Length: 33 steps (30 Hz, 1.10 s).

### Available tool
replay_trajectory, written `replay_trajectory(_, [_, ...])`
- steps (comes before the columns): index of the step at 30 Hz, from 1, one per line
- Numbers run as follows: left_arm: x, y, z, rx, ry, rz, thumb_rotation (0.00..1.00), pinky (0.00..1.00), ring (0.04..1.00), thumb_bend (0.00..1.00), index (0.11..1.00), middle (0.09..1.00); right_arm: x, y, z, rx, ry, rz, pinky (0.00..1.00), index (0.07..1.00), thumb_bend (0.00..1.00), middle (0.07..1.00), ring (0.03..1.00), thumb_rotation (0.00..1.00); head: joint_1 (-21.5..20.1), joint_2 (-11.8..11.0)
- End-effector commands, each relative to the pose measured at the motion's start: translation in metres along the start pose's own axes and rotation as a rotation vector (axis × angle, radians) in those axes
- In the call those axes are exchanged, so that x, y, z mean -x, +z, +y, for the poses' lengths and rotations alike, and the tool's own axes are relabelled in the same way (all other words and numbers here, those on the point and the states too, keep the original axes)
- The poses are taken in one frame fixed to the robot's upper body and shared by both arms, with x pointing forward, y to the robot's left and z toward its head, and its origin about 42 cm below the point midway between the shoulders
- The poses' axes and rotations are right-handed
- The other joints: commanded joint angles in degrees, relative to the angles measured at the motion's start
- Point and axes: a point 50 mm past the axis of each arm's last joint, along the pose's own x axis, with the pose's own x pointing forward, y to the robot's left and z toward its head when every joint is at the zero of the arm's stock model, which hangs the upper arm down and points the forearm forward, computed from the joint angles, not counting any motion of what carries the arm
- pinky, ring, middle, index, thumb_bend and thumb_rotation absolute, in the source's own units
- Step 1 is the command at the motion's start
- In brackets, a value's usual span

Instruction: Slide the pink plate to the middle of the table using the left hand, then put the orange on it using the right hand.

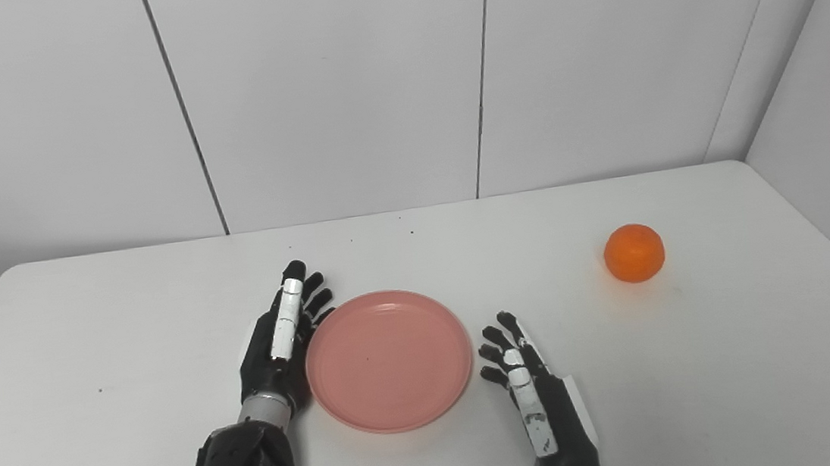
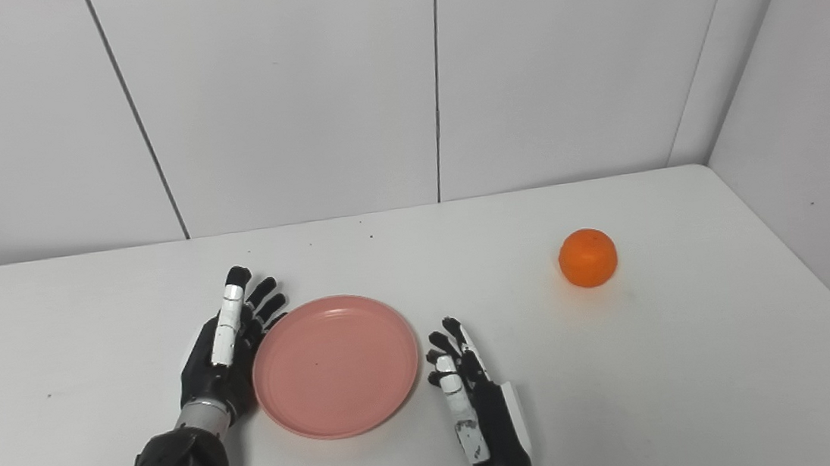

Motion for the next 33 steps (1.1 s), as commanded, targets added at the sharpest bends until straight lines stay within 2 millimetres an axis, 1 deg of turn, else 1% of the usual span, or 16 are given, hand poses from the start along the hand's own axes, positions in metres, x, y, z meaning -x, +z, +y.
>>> replay_trajectory(1, [-0.004,0.009,-0.007,0.022,-0.031,-0.038,0.78,0.93,0.92,0.83,1.0,0.947,0.0,0.012,0.0,0.001,-0.047,-0.067,0.83,0.892,0.65,0.821,0.839,1.0,-1.6,-0.3])
replay_trajectory(3, [-0.005,0.008,-0.007,0.023,-0.033,-0.035,0.78,0.94,0.924,0.83,1.0,0.95,-0.001,0.015,-0.003,0.016,-0.065,-0.086,0.82,0.876,0.64,0.799,0.828,1.0,-1.8,-0.5])
replay_trajectory(4, [-0.006,0.006,-0.007,0.02,-0.037,-0.034,0.78,0.93,0.925,0.82,1.0,0.95,-0.002,0.02,-0.006,0.028,-0.081,-0.111,0.81,0.856,0.64,0.785,0.819,1.0,-1.8,-0.5])
replay_trajectory(8, [-0.008,0.004,-0.008,0.016,-0.046,-0.032,0.78,0.92,0.917,0.82,1.0,0.944,-0.004,0.036,-0.012,0.058,-0.119,-0.186,0.79,0.841,0.64,0.781,0.803,1.0,-2.3,-0.8])
replay_trajectory(12, [-0.01,0.003,-0.01,0.024,-0.049,-0.032,0.77,0.93,0.906,0.82,1.0,0.935,-0.009,0.054,-0.019,0.078,-0.15,-0.236,0.77,0.83,0.67,0.783,0.789,1.0,-2.5,-0.9])
replay_trajectory(14, [-0.011,0.003,-0.009,0.025,-0.052,-0.032,0.77,0.92,0.917,0.82,1.0,0.945,-0.012,0.062,-0.024,0.078,-0.153,-0.254,0.78,0.833,0.7,0.789,0.8,1.0,-2.4,-1.0])
replay_trajectory(16, [-0.012,0.003,-0.008,0.02,-0.054,-0.033,0.77,0.91,0.923,0.81,1.0,0.948,-0.016,0.067,-0.028,0.085,-0.15,-0.272,0.79,0.838,0.69,0.796,0.811,1.0,-2.2,-1.2])
replay_trajectory(18, [-0.012,0.004,-0.008,0.012,-0.057,-0.035,0.78,0.9,0.922,0.81,1.0,0.949,-0.021,0.073,-0.035,0.128,-0.16,-0.297,0.79,0.84,0.68,0.796,0.806,1.0,-2.2,-1.3])
replay_trajectory(21, [-0.012,0.003,-0.006,0.009,-0.06,-0.036,0.78,0.89,0.926,0.81,1.0,0.948,-0.029,0.083,-0.045,0.214,-0.179,-0.334,0.7,0.836,0.65,0.785,0.745,1.0,-2.5,-1.5])
replay_trajectory(23, [-0.012,0.002,-0.005,0.014,-0.061,-0.035,0.77,0.9,0.927,0.81,1.0,0.947,-0.035,0.09,-0.05,0.277,-0.183,-0.355,0.66,0.82,0.66,0.779,0.717,1.0,-2.7,-1.6])
replay_trajectory(25, [-0.012,0.001,-0.005,0.02,-0.06,-0.034,0.76,0.89,0.921,0.82,1.0,0.945,-0.039,0.096,-0.055,0.321,-0.183,-0.371,0.63,0.803,0.66,0.774,0.709,1.0,-2.7,-1.7])
replay_trajectory(29, [-0.012,-0.001,-0.005,0.013,-0.062,-0.035,0.76,0.87,0.911,0.81,1.0,0.942,-0.049,0.107,-0.062,0.418,-0.179,-0.395,0.62,0.802,0.67,0.772,0.711,1.0,-2.5,-1.8])
replay_trajectory(33, [-0.011,-0.003,-0.005,0.015,-0.066,-0.032,0.76,0.87,0.914,0.81,1.0,0.945,-0.059,0.113,-0.071,0.443,-0.172,-0.372,0.62,0.811,0.71,0.75,0.713,1.0,-2.4,-1.9])
